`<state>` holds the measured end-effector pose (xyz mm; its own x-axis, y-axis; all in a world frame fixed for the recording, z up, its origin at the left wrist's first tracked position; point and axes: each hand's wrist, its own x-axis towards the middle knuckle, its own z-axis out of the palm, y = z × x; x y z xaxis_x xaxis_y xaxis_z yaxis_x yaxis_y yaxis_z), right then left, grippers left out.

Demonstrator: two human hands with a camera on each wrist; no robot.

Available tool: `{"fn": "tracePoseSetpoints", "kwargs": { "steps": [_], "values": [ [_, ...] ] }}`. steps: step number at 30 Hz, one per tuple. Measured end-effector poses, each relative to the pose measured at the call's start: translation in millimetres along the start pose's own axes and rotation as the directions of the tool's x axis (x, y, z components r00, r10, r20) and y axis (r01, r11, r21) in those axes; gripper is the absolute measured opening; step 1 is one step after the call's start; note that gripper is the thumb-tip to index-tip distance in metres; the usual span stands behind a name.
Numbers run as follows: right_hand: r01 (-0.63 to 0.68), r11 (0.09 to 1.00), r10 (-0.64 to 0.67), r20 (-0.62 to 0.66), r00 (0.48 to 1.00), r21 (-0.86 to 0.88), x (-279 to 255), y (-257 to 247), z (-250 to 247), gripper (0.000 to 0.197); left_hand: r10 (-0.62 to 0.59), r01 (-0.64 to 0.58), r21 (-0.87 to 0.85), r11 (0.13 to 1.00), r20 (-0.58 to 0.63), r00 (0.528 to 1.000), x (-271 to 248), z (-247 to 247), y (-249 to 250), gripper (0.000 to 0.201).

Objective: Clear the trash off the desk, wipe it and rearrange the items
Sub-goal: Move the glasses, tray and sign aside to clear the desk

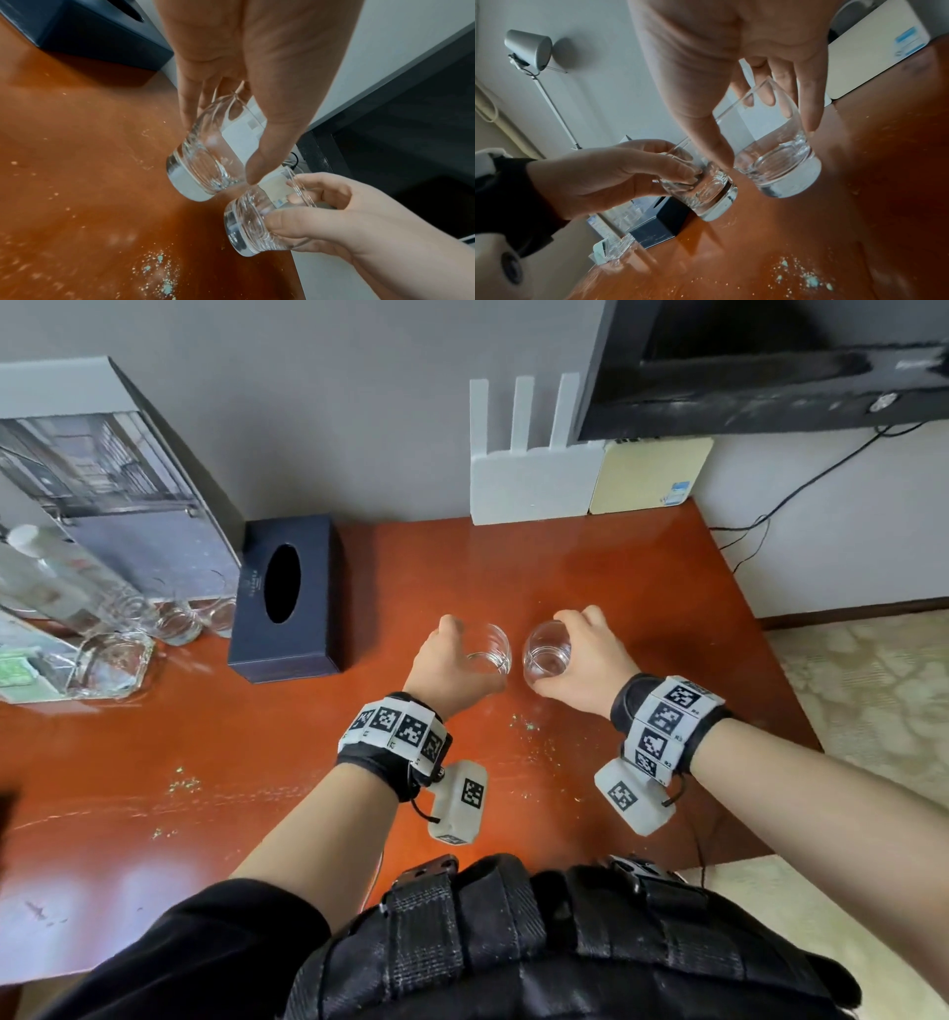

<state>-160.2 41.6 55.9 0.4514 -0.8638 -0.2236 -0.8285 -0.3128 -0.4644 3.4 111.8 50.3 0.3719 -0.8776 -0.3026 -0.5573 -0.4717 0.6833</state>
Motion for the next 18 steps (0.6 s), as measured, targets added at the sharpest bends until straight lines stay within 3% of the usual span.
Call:
{"fn": "tracePoseSetpoints", "kwargs": {
  "steps": [8, 18],
  "values": [
    [-0.114, 0.993, 0.116, -0.049, 0.992, 0.038, -1, 36, -16, 0.083, 0.078, -0.083, 0.049, 0.995, 0.101, 0.992, 26, 24, 29, 0.080],
    [-0.136, 0.991, 0.136, -0.003, 0.991, -0.002, 15, 122, -59, 0.085, 0.104, -0.123, 0.103, 0.987, 0.176, 0.979, 59, 88, 100, 0.082]
  ]
}}
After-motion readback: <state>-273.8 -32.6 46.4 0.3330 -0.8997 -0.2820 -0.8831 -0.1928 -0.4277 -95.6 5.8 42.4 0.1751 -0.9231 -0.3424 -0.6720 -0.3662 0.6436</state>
